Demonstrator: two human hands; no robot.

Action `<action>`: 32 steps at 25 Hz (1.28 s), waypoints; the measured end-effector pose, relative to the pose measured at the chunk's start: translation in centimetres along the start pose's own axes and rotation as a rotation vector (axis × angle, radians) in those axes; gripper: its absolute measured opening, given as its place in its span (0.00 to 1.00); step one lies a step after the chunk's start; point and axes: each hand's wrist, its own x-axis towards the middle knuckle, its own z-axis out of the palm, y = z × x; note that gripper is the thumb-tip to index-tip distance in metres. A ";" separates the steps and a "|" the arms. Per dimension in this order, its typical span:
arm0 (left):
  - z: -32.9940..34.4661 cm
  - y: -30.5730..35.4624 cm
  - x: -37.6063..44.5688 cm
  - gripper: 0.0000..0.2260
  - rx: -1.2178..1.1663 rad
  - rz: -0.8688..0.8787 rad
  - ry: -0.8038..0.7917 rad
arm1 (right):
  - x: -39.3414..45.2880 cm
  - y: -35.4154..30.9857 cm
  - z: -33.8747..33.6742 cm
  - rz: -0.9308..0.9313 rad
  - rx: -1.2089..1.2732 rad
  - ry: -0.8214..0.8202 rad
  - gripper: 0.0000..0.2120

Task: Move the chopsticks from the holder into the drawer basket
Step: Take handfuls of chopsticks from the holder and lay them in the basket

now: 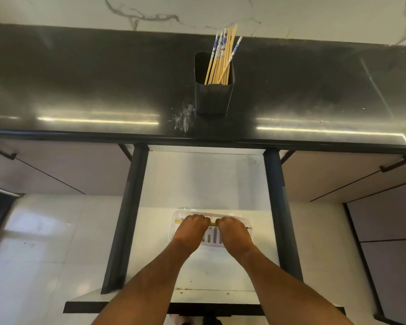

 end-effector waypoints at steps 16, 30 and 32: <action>0.9 -0.4 -0.1 0.09 -0.209 -0.166 0.116 | 0.1 0.2 0.0 -0.007 0.006 0.033 0.11; 1.6 -1.1 -0.3 0.10 -0.196 -0.235 0.062 | 0.1 0.5 0.0 -0.056 0.071 0.003 0.14; 1.7 -1.1 -0.3 0.10 -0.196 -0.244 0.054 | 0.1 0.5 0.0 -0.058 0.068 0.001 0.14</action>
